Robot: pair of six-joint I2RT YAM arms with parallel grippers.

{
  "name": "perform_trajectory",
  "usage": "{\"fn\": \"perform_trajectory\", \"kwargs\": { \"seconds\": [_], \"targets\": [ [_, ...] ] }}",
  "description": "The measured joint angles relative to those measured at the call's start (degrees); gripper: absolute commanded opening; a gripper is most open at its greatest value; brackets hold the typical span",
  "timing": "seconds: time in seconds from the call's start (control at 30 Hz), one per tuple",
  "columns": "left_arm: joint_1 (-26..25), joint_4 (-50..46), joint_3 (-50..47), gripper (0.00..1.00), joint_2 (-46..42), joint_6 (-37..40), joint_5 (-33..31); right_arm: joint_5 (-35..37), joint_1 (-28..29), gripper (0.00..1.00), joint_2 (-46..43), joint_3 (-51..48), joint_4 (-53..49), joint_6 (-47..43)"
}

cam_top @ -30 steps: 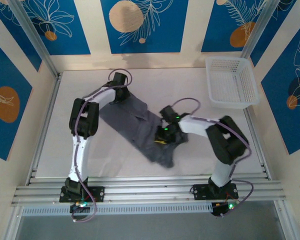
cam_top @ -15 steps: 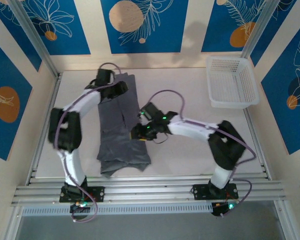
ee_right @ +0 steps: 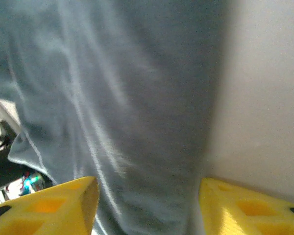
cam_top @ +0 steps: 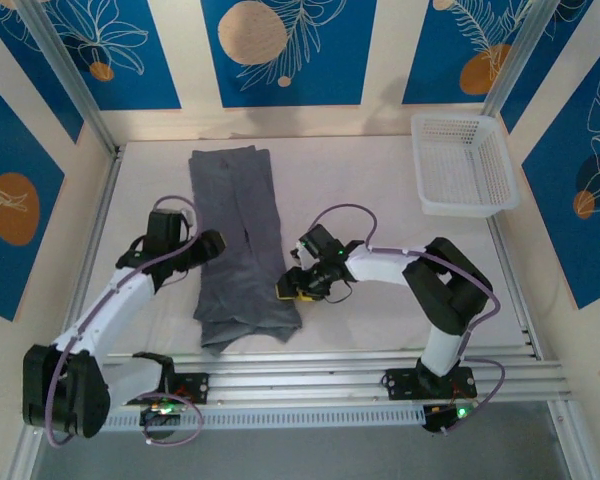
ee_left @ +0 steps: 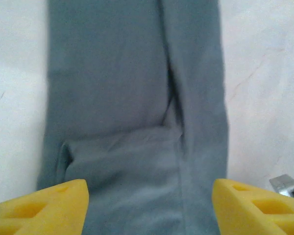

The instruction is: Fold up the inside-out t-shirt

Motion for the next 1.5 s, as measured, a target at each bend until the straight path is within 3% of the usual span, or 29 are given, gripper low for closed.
{"fn": "perform_trajectory", "kwargs": {
  "seconds": [0.17,0.33,0.43,0.7,0.83,1.07,1.13,1.23,1.37,1.5],
  "targets": [
    [-0.5,-4.4,-5.5,0.72,-6.2,-2.3,-0.1,-2.3,1.4,0.49,2.3,0.4,2.1,0.5],
    [-1.0,-8.2,-8.7,0.76,-8.5,-4.4,1.3,-2.3,1.4,0.11,2.2,0.7,2.4,1.5],
    [-1.2,-10.2,-10.1,0.76,-8.1,-5.7,1.7,-1.9,1.0,0.00,0.2,0.1,2.6,1.9],
    [-3.9,-6.1,-17.9,0.71,-7.0,-9.0,5.7,-2.3,-0.3,0.00,-3.5,-0.9,4.3,2.2],
    [-4.6,-2.4,-18.8,0.61,-6.3,-10.9,7.1,-2.3,-0.3,0.00,-3.4,-0.9,5.0,2.7],
    [-4.7,-0.1,-19.4,0.60,-6.1,-11.7,7.0,-2.3,-0.3,0.00,-3.4,-1.0,5.1,3.1],
    [-4.7,0.8,-20.0,0.51,-5.7,-12.1,7.1,-2.2,-0.3,0.00,-3.4,-1.0,5.1,3.1],
    [-4.8,2.8,-20.6,0.26,-4.6,-13.2,7.6,-2.2,-0.3,0.00,-3.4,-1.0,5.1,3.2],
    [-4.9,4.6,-20.8,0.00,-4.0,-13.7,8.7,-1.8,-0.5,0.00,-3.4,-1.1,5.2,4.3],
    [-5.2,3.7,-20.8,0.00,-6.4,-14.1,9.0,-0.9,-1.2,0.00,-4.2,-3.7,5.9,5.4]
  ]
}}
